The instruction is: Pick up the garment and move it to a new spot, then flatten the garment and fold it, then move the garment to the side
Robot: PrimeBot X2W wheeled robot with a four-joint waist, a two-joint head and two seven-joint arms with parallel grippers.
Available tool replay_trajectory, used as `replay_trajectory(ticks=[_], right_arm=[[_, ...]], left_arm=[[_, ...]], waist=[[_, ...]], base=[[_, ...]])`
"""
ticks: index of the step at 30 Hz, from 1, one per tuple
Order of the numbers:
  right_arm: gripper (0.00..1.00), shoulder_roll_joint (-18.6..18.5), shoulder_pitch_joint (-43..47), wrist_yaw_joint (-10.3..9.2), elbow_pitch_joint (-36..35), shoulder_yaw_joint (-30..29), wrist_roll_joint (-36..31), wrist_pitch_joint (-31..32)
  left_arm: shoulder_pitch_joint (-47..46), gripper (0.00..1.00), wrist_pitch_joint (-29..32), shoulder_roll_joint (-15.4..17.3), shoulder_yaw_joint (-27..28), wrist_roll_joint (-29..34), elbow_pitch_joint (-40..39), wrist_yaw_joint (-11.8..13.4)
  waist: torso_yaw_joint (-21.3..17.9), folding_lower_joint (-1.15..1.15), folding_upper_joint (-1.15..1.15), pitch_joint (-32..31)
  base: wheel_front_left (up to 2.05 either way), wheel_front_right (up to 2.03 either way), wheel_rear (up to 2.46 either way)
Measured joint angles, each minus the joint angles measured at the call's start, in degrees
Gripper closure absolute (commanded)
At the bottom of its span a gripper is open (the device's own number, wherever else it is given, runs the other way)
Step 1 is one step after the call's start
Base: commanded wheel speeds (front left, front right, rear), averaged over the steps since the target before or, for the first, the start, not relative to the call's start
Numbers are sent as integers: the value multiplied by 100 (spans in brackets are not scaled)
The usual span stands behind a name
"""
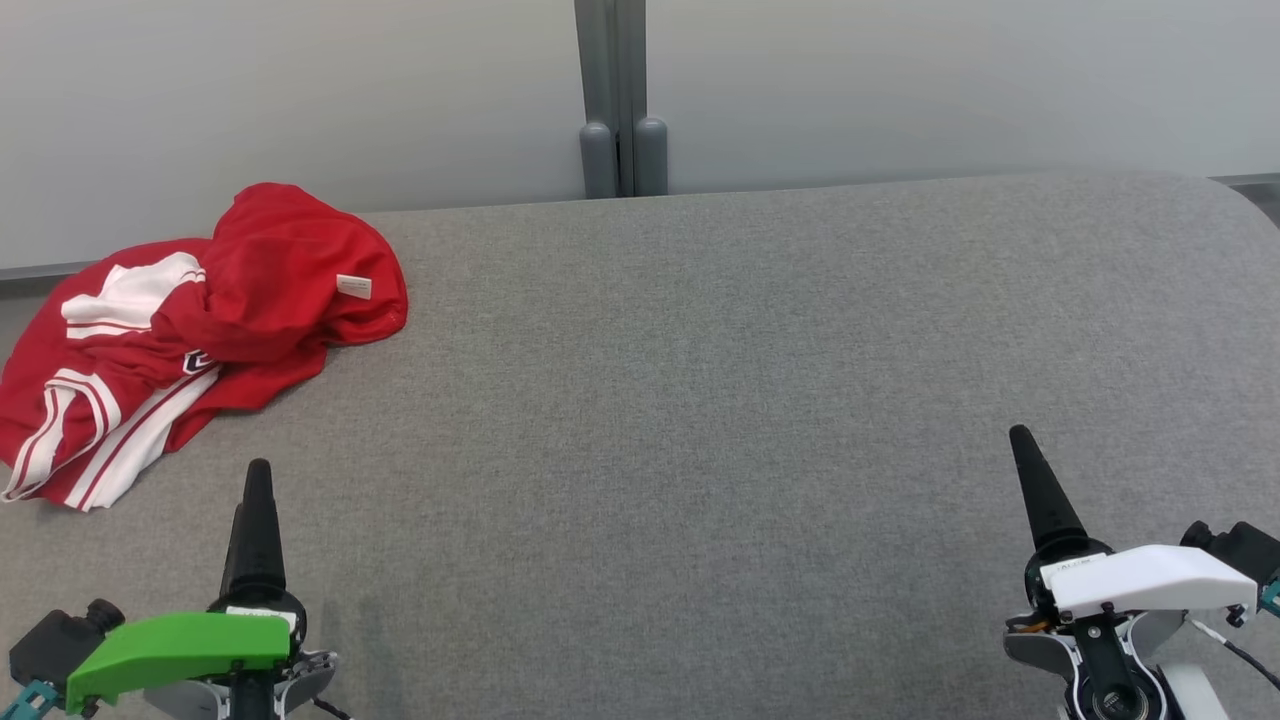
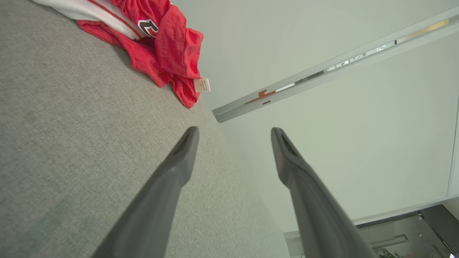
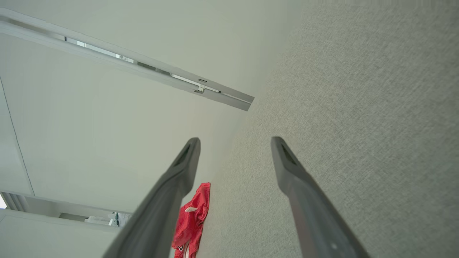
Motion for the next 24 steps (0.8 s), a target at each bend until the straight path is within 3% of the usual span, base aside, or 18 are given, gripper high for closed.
replay_trajectory(ticks=[24], right_arm=[[0,-207,47,0,-370,422,-1970,-449]], left_arm=[[163,0,-455,15,-264,2547,-224,22]], waist=[[55,0,0,-22]], base=[[0,0,0]])
